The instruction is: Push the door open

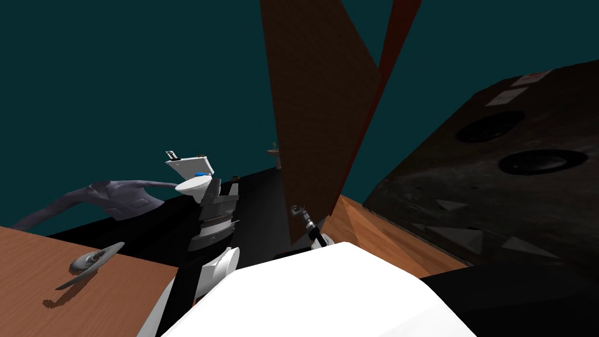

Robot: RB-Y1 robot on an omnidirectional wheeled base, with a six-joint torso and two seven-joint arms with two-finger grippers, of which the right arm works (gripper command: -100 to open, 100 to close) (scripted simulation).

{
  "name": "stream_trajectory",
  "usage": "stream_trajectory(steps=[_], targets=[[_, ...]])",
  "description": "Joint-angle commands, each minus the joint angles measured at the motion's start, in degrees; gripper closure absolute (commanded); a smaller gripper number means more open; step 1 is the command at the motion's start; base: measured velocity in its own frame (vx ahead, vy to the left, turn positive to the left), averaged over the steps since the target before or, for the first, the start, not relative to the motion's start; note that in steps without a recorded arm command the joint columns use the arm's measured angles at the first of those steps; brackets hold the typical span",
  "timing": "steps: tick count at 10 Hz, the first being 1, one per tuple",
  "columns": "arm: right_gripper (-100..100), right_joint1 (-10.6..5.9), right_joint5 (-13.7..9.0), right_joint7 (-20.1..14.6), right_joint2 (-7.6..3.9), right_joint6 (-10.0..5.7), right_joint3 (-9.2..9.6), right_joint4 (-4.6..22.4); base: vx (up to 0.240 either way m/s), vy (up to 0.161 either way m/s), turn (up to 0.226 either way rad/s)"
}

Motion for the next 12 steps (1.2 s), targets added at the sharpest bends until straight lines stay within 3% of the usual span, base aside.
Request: stream_trajectory(steps=[1,7,11,12], targets=[[100,-0.84,-0.62,0.23,-0.28,-0.82,-1.69,1.01,0.091,0.096,-0.038],[100,-1.47,-2.17,0.89,0.4,-0.95,-5.86,1.86,0.109,0.132,-0.053],[100,-1.85,-3.09,1.28,1.25,-1.03,-8.36,2.37,0.137,0.18,-0.064],[100,-1.57,-3.1,1.28,0.74,-1.06,-8.39,2.27,0.052,0.057,-0.043]])
